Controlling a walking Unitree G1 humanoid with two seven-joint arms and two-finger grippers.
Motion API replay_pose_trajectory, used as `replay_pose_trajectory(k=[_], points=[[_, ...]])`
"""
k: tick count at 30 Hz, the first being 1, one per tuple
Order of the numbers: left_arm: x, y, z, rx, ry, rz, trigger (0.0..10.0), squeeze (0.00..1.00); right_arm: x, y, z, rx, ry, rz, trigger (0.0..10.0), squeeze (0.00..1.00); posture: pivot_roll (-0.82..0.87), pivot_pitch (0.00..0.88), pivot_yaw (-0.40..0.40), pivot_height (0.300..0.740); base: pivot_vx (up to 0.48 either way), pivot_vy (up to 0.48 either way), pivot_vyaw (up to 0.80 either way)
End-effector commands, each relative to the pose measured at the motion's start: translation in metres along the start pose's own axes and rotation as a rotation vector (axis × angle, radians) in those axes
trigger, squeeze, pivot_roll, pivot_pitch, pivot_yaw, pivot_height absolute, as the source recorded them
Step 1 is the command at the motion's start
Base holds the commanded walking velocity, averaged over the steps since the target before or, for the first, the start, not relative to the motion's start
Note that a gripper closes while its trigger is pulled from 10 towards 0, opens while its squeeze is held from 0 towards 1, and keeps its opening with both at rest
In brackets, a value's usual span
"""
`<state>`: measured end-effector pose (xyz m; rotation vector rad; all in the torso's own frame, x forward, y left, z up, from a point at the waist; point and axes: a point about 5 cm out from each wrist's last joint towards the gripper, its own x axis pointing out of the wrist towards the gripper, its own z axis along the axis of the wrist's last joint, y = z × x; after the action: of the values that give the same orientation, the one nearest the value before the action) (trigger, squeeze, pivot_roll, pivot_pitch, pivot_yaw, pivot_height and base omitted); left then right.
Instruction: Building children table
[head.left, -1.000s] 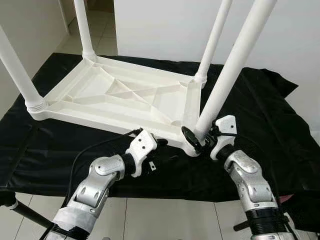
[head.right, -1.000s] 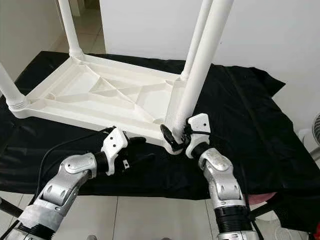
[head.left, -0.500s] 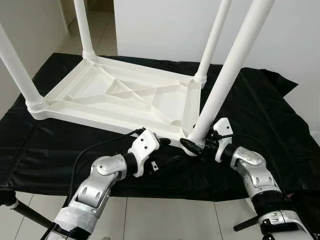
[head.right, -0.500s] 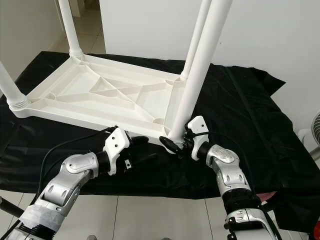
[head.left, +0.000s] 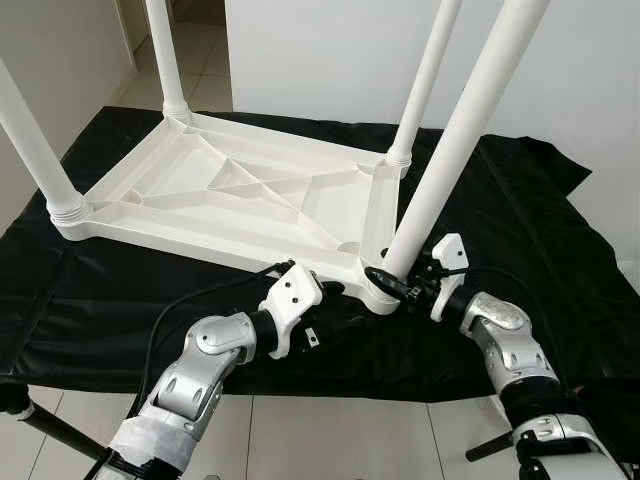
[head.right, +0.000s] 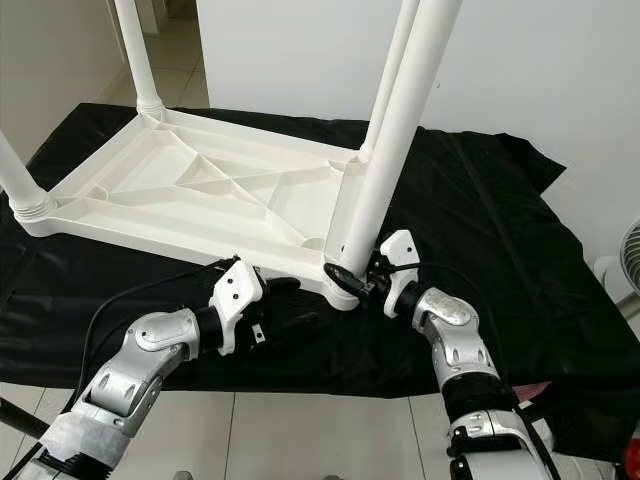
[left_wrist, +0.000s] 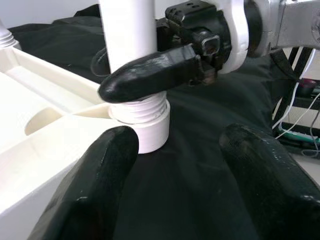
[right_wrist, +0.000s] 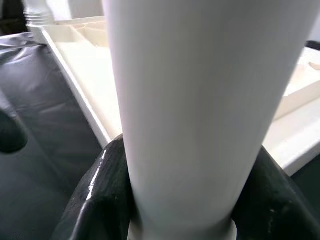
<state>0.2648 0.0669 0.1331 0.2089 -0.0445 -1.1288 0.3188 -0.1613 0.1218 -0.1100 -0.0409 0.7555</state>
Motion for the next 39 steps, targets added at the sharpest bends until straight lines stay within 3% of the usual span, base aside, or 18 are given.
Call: replay_pose_trajectory(k=[1,6,9,14,18,22,29,36,37,39], points=[[0.003,0.000,0.001,0.014,-0.009,0.022,10.0,0.00,0.002,0.003,-0.006,-0.024,0.044,-0.084,10.0,0.00,-0.03,0.000,-0.067,0.740,0.000,0.000,0.00],[0.003,0.004,0.002,0.024,-0.009,0.040,10.0,0.00,0.004,0.004,-0.004,-0.034,0.023,-0.241,10.0,0.00,-0.03,0.000,-0.068,0.740,0.000,0.000,0.00],[0.000,0.008,0.003,0.041,-0.011,0.056,10.0,0.00,0.006,0.008,-0.004,0.015,0.014,-0.372,10.0,0.00,-0.03,0.000,-0.071,0.740,0.000,0.000,0.00],[-0.001,0.010,0.003,0.034,-0.009,0.060,10.0,0.00,0.006,0.011,-0.005,0.042,0.011,-0.405,10.0,0.00,-0.03,0.000,-0.071,0.740,0.000,0.000,0.00],[-0.005,0.017,0.004,0.043,-0.005,0.086,10.0,0.00,0.011,0.034,-0.008,0.081,0.019,-0.593,10.0,0.00,-0.02,0.000,-0.080,0.740,0.000,0.000,0.00],[-0.006,0.018,0.005,0.041,-0.007,0.093,10.0,0.00,0.015,0.043,-0.005,0.086,0.007,-0.663,10.0,0.00,-0.02,0.000,-0.083,0.740,0.000,0.000,0.00],[-0.007,0.019,0.005,0.037,-0.011,0.100,10.0,0.00,0.024,0.053,0.007,0.056,-0.030,-0.678,10.0,0.00,-0.01,0.000,-0.085,0.740,0.000,0.000,0.00],[-0.005,0.019,0.005,0.037,-0.012,0.097,10.0,0.00,0.020,0.051,0.007,0.067,-0.021,-0.670,10.0,0.00,-0.02,0.000,-0.086,0.740,0.000,0.000,0.00],[-0.005,0.020,0.006,0.039,-0.013,0.099,10.0,0.00,0.019,0.049,0.009,0.080,-0.041,-0.648,10.0,1.00,-0.02,0.000,-0.088,0.740,0.000,0.000,0.00],[-0.004,0.020,0.006,0.042,-0.017,0.102,10.0,0.00,0.018,0.046,0.011,0.115,-0.073,-0.615,10.0,1.00,-0.02,0.000,-0.088,0.740,0.000,0.000,0.00]])
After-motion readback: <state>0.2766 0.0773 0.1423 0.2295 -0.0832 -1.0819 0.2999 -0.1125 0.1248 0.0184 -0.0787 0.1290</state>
